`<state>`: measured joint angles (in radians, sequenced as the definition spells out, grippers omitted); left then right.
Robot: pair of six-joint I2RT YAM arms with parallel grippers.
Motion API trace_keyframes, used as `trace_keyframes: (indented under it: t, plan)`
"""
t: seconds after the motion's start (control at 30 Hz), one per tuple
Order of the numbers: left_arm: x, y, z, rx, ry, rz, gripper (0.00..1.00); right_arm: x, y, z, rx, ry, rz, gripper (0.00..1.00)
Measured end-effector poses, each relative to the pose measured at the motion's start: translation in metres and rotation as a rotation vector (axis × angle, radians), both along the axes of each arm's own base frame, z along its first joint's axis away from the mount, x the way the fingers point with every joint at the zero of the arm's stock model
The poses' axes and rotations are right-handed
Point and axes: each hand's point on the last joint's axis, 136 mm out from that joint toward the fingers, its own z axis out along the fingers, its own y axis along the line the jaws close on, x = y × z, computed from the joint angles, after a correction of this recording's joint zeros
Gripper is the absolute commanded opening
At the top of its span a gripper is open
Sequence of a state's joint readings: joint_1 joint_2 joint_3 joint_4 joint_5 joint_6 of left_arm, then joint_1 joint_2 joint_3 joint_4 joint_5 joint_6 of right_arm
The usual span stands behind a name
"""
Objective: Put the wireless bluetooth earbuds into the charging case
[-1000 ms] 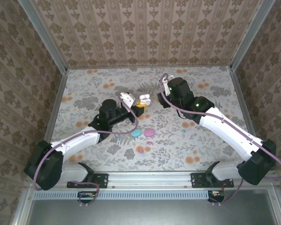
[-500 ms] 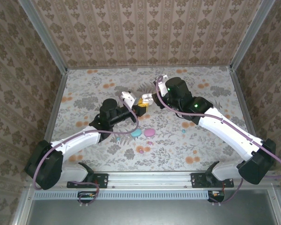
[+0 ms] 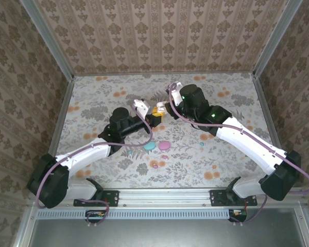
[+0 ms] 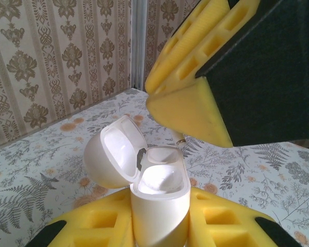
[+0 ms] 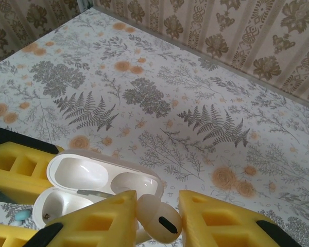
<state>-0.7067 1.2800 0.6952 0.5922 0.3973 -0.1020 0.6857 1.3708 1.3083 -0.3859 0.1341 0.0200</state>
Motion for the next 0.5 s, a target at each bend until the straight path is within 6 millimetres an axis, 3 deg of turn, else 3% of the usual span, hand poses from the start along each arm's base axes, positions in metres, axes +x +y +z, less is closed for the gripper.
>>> trace_keyframes:
  t: [0.5]
  plan:
    - [-0.0002, -0.0004, 0.0051, -0.019, -0.007, -0.002, 0.26, 0.0087, -0.0003, 0.0069, -0.005, -0.049, -0.019, 0.27]
